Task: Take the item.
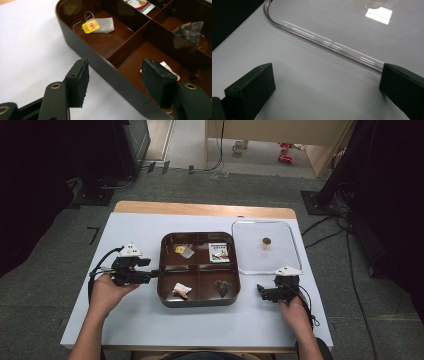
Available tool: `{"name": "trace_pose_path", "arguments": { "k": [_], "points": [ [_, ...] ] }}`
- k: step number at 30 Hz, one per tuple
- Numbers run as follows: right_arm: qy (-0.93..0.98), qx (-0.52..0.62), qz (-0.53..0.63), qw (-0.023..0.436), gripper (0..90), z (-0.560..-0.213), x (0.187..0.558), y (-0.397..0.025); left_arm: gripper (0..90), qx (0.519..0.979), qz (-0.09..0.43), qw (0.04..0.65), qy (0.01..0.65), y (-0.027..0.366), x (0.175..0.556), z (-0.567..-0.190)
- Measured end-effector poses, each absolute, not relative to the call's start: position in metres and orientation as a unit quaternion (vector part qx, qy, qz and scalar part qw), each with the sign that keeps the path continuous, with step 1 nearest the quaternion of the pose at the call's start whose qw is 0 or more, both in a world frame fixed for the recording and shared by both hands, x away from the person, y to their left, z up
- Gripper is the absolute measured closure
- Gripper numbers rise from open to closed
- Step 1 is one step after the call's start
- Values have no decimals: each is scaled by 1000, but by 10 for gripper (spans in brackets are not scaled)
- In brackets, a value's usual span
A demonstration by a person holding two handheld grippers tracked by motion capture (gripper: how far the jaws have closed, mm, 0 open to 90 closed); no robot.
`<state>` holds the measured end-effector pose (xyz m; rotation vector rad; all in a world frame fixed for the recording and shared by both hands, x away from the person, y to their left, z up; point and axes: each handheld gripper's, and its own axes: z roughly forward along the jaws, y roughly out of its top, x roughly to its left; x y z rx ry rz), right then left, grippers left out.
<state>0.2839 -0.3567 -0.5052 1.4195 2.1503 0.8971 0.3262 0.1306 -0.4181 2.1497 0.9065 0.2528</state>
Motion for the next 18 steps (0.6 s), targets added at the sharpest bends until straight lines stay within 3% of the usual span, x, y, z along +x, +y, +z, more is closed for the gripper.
{"name": "trace_pose_path", "arguments": {
  "k": [18],
  "points": [
    [771, 509, 322, 205, 0, -505, 284, -357, 411, 868, 81, 388, 299, 92, 317, -420]
  ]
}}
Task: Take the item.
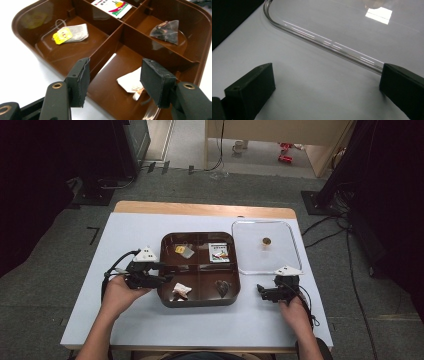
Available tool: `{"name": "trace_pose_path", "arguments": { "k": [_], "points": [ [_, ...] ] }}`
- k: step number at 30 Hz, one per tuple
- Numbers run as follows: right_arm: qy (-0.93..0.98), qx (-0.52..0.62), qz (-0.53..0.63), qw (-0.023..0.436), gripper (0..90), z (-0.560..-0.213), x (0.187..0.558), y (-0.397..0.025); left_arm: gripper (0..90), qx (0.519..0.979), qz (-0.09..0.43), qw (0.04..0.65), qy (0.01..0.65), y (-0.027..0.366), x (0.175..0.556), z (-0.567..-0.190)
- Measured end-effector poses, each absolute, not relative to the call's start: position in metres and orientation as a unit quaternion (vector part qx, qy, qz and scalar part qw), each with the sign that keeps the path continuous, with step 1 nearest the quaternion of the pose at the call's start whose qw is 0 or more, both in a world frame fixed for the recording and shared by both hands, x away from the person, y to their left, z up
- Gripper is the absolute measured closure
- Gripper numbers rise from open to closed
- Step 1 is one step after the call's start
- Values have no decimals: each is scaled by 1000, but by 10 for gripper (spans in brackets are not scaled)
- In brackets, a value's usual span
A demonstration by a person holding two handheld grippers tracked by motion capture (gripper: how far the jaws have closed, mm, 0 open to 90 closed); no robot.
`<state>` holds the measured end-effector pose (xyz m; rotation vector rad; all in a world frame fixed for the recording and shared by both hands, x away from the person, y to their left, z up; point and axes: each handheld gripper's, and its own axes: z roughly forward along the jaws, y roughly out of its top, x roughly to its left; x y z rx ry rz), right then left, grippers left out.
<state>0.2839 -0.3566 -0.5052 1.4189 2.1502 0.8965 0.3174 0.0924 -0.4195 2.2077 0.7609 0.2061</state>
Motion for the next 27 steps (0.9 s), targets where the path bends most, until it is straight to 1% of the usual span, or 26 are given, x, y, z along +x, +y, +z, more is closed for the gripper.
{"name": "trace_pose_path", "arguments": {
  "k": [9, 13, 17, 20, 27],
  "points": [
    [771, 509, 322, 205, 0, -505, 284, -357, 400, 883, 74, 377, 271, 80, 314, -425],
    [771, 510, 322, 205, 0, -505, 284, -357, 414, 889, 72, 371, 257, 77, 312, -426],
    [771, 509, 322, 205, 0, -505, 284, -357, 449, 898, 66, 357, 247, 69, 309, -428],
    [771, 509, 322, 205, 0, -505, 284, -357, 455, 906, 69, 345, 234, 62, 308, -431],
    [771, 509, 322, 205, 0, -505, 284, -357, 485, 920, 68, 308, 231, 55, 307, -435]
  ]
}}
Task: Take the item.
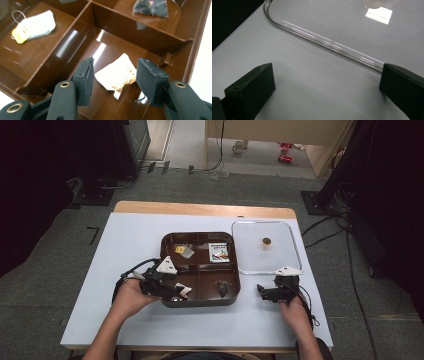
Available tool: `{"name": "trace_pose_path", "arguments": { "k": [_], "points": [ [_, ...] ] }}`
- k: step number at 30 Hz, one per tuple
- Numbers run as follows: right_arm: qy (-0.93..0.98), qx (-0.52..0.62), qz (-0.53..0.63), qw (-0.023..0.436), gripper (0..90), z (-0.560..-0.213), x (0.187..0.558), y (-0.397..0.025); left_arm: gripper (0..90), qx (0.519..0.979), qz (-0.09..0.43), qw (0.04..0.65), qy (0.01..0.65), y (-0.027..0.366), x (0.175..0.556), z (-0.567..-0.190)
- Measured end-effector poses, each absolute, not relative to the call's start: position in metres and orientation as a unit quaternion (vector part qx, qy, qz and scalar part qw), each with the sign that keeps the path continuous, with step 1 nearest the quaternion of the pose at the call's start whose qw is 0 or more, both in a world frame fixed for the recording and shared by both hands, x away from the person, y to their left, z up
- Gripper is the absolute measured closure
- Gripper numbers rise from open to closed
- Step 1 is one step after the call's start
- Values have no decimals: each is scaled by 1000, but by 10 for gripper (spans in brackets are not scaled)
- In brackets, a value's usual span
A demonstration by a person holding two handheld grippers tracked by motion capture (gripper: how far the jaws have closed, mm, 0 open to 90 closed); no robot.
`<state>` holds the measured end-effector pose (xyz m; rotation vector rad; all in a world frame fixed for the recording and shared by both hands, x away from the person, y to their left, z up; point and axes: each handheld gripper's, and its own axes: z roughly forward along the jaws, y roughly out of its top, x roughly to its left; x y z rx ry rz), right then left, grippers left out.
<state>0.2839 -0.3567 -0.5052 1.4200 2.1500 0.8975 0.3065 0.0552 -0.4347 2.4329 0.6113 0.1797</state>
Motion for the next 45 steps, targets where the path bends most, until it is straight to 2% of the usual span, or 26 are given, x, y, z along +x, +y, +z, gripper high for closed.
{"name": "trace_pose_path", "arguments": {
  "k": [12, 21, 26, 35, 45],
  "points": [
    [771, 509, 322, 205, 0, -505, 284, -357, 487, 934, 50, 270, 228, 51, 306, -443],
    [771, 509, 322, 205, 0, -505, 284, -357, 540, 942, 45, 239, 231, 45, 306, -448],
    [771, 509, 322, 205, 0, -505, 284, -357, 649, 945, 46, 230, 228, 45, 305, -447],
    [771, 509, 322, 205, 0, -505, 284, -357, 780, 947, 39, 206, 242, 44, 308, -450],
    [771, 509, 322, 205, 0, -505, 284, -357, 851, 946, 43, 191, 260, 40, 310, -448]
  ]
}}
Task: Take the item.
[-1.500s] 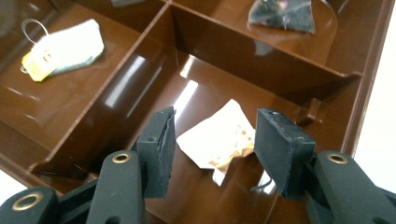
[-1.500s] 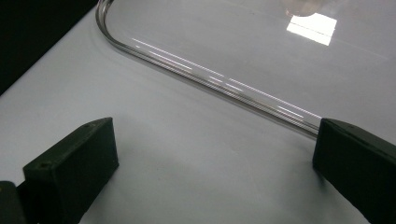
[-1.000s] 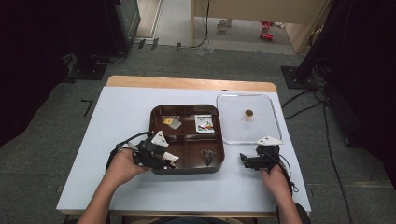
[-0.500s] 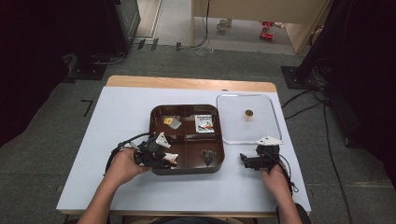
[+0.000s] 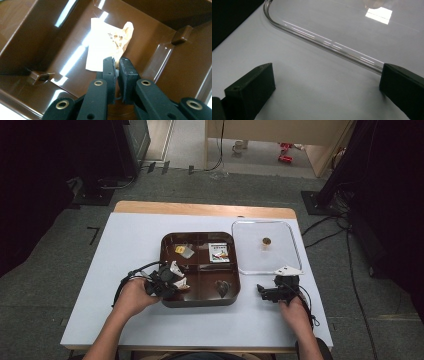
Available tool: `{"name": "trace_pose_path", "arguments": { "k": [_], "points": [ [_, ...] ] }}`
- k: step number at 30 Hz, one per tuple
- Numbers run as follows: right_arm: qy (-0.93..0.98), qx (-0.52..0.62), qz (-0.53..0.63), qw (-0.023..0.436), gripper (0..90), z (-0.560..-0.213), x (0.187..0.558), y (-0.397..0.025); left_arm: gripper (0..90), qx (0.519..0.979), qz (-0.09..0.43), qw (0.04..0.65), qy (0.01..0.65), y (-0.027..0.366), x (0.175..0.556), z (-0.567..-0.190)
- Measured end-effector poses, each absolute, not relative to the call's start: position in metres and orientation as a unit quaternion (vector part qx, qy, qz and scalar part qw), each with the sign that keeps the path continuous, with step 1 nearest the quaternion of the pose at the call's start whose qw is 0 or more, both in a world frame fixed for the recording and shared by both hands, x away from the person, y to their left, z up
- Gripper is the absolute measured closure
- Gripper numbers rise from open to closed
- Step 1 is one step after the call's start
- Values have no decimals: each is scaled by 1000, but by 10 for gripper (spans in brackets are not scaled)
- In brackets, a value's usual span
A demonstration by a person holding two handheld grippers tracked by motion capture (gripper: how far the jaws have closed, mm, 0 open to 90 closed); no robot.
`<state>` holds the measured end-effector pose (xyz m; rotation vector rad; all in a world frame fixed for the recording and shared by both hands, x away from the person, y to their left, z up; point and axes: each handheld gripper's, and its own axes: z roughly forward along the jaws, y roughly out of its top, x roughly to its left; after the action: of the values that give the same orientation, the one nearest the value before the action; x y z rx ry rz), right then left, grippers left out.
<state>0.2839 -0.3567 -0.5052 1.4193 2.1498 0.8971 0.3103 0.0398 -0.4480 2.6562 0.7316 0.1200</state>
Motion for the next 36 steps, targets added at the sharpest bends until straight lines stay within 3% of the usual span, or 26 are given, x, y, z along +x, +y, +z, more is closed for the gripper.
{"name": "trace_pose_path", "arguments": {
  "k": [12, 36],
  "points": [
    [772, 508, 322, 206, 0, -505, 284, -357, 856, 932, 8, 231, 278, 53, 317, -446],
    [771, 509, 322, 206, 0, -505, 284, -357, 856, 903, 14, 293, 314, 83, 324, -432]
  ]
}}
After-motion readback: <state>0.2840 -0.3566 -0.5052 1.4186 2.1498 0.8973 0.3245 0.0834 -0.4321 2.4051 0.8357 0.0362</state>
